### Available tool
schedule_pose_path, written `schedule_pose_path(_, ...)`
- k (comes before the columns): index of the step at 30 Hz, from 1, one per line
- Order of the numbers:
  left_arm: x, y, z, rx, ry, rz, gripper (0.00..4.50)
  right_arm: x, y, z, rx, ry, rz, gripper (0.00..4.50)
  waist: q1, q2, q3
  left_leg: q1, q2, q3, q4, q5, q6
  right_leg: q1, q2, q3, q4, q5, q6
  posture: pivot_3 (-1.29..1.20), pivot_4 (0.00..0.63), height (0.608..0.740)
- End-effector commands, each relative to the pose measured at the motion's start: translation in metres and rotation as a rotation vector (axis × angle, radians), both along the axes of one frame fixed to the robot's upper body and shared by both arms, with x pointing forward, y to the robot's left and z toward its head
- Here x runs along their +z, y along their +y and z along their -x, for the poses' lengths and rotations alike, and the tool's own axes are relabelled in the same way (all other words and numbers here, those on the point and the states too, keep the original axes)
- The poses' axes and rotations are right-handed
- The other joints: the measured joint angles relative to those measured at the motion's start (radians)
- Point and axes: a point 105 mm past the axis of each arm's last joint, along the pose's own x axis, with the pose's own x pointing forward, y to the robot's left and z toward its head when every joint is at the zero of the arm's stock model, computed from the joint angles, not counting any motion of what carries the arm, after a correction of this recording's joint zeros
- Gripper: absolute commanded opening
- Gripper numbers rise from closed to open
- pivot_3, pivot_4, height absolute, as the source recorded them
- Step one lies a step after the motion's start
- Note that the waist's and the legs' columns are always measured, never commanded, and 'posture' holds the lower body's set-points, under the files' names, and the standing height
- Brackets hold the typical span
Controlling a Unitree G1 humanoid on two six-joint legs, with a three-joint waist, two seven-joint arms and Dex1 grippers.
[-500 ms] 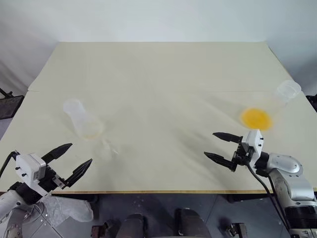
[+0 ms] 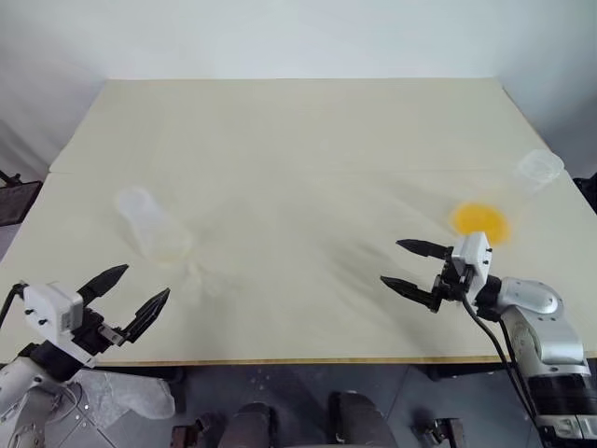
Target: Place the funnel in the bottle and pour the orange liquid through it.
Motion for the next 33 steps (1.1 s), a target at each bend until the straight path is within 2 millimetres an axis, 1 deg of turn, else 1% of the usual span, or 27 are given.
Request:
schedule_pose_path(1,0.016,0.017,0.019,0.109,-0.061,-0.031,4.50,0.006,0.005,-0.004,0.040,-0.004,-0.013,4.47,-0.002,0.000,0.000,0.000,0.000,0.000,0.000,0.000,0.000,0.000,0.000,0.000,0.000,0.000,0.000,0.00,0.150,0.740)
schedule_pose_path(5,0.014,0.033,0.052,0.217,-0.053,-0.035,4.50,0.014,0.015,-0.010,0.092,0.000,-0.033,4.47,0.001,-0.001,0.001,0.000,0.001,0.001,0.000,0.000,0.000,0.000,0.001,0.000,-0.001,0.000,0.000,0.00,0.150,0.740)
schedule_pose_path(7,0.012,0.038,0.064,0.255,-0.040,-0.037,4.50,0.019,0.020,-0.011,0.118,0.002,-0.044,4.47,0.004,-0.002,0.001,0.000,0.001,0.001,0.001,-0.001,0.000,0.000,0.000,0.000,-0.001,0.000,0.000,0.00,0.150,0.740)
schedule_pose_path(9,0.012,0.042,0.069,0.283,-0.043,-0.032,4.50,0.022,0.024,-0.011,0.141,0.005,-0.055,4.47,0.012,-0.003,0.002,0.000,0.001,0.000,0.001,-0.001,0.000,0.001,0.000,0.000,-0.002,0.000,0.000,0.00,0.150,0.740)
schedule_pose_path(11,0.014,0.045,0.068,0.291,-0.050,-0.032,4.50,0.026,0.027,-0.011,0.156,0.010,-0.069,4.47,0.024,-0.003,0.002,0.000,0.001,0.000,0.002,-0.001,0.001,0.002,0.000,0.000,-0.002,0.000,-0.001,0.00,0.150,0.740)
schedule_pose_path(13,0.015,0.047,0.059,0.276,-0.057,-0.034,4.50,0.028,0.029,-0.011,0.165,0.005,-0.079,4.47,0.030,-0.003,0.002,0.000,0.001,0.000,0.002,-0.001,0.001,0.002,0.000,0.000,-0.003,-0.001,-0.001,0.00,0.150,0.740)
schedule_pose_path(17,0.025,0.044,0.026,0.195,-0.100,-0.044,4.50,0.032,0.031,-0.011,0.163,-0.015,-0.090,4.47,0.030,-0.003,0.002,-0.001,0.000,-0.001,0.002,-0.001,0.001,0.001,0.000,0.000,-0.002,-0.001,-0.002,0.00,0.150,0.740)
schedule_pose_path(19,0.028,0.044,0.013,0.164,-0.111,-0.050,4.50,0.032,0.031,-0.011,0.161,-0.016,-0.088,4.47,0.024,-0.003,0.002,0.000,0.000,0.000,0.002,-0.001,0.000,0.001,0.000,0.000,-0.001,-0.001,-0.002,0.00,0.150,0.740)
schedule_pose_path(22,0.036,0.044,-0.008,0.112,-0.138,-0.055,4.50,0.033,0.031,-0.007,0.158,-0.027,-0.096,4.47,0.020,-0.003,0.002,0.000,0.000,0.000,0.001,-0.002,0.000,0.000,0.000,-0.001,0.001,0.000,-0.001,0.00,0.150,0.740)
schedule_pose_path(24,0.040,0.047,-0.027,0.086,-0.150,-0.063,4.50,0.031,0.032,-0.001,0.150,-0.031,-0.102,4.47,0.020,-0.003,0.002,-0.001,0.001,0.000,0.001,-0.002,0.000,-0.001,0.001,-0.003,0.002,0.000,-0.001,0.00,0.150,0.740)
schedule_pose_path(30,0.043,0.055,-0.059,0.064,-0.163,-0.061,4.50,0.028,0.032,0.008,0.122,-0.035,-0.118,4.47,0.021,-0.003,0.002,-0.001,0.000,0.000,0.003,-0.002,0.000,-0.001,0.001,-0.004,0.005,0.000,0.001,0.00,0.150,0.740)
schedule_pose_path(33,0.044,0.053,-0.073,0.041,-0.173,-0.051,4.50,0.028,0.034,0.012,0.116,-0.037,-0.124,4.47,0.024,-0.004,0.002,-0.001,0.001,0.000,0.003,-0.002,-0.001,-0.001,0.001,-0.006,0.005,0.000,0.001,0.00,0.150,0.740)
